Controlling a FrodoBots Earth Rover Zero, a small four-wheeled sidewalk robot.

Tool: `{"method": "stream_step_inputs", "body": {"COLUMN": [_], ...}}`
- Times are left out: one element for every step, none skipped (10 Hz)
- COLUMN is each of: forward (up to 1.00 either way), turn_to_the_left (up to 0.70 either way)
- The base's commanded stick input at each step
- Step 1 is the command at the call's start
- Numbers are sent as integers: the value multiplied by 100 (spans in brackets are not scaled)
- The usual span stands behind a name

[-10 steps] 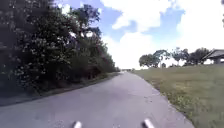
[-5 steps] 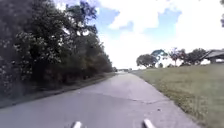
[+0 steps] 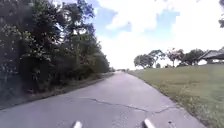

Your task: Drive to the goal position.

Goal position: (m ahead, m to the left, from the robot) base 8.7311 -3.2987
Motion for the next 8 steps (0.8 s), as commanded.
{"method": "stream_step_inputs", "body": {"forward": [70, 70, 70, 70, 70, 70, 70, 70], "turn_to_the_left": [0, 0, 0, 0, 0, 0, 0, 0]}}
